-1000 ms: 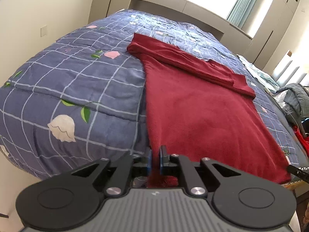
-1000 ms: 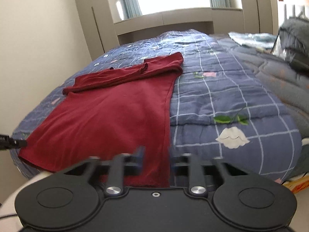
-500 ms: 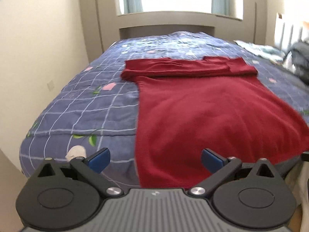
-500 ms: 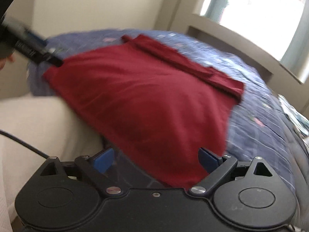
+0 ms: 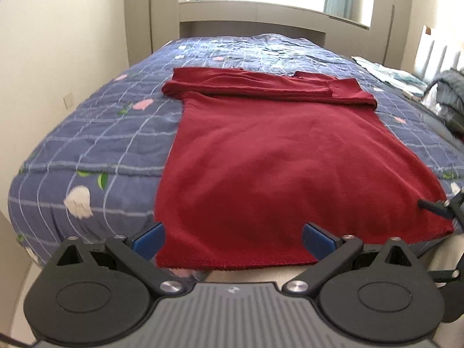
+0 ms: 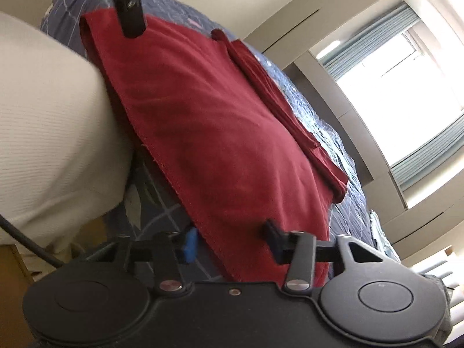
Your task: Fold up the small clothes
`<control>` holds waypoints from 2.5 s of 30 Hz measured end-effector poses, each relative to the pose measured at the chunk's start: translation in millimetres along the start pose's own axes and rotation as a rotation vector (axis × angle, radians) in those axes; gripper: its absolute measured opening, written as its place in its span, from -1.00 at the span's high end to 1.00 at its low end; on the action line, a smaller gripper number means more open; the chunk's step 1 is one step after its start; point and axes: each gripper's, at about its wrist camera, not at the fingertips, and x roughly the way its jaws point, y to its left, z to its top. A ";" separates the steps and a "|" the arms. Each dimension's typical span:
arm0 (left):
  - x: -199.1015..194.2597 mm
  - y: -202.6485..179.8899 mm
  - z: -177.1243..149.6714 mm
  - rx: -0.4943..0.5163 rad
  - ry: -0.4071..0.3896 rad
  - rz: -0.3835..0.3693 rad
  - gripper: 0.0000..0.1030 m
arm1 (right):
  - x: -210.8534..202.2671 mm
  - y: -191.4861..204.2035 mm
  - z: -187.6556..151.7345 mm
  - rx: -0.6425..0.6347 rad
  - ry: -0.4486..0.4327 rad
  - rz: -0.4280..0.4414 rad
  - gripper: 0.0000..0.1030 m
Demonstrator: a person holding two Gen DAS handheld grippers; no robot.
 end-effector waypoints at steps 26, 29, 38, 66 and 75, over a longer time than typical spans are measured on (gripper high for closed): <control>-20.4 -89.6 -42.3 0.553 -0.198 0.138 -0.99 | -35.5 -112.2 16.5 0.673 -0.153 0.249 0.91; -5.4 -109.1 -47.0 0.662 -0.178 0.168 -0.99 | -38.0 -112.6 18.4 0.705 -0.171 0.244 0.91; 17.6 -117.4 -47.4 0.714 -0.176 0.262 -0.65 | -39.8 -116.7 15.9 0.756 -0.173 0.236 0.91; -55.0 -60.9 -64.5 0.875 -0.256 0.106 0.95 | -84.3 -65.0 2.9 0.138 -0.089 0.205 0.94; -107.7 -50.9 -82.0 0.829 -0.090 -0.094 0.95 | -129.3 -79.3 -7.6 0.162 -0.028 0.398 0.93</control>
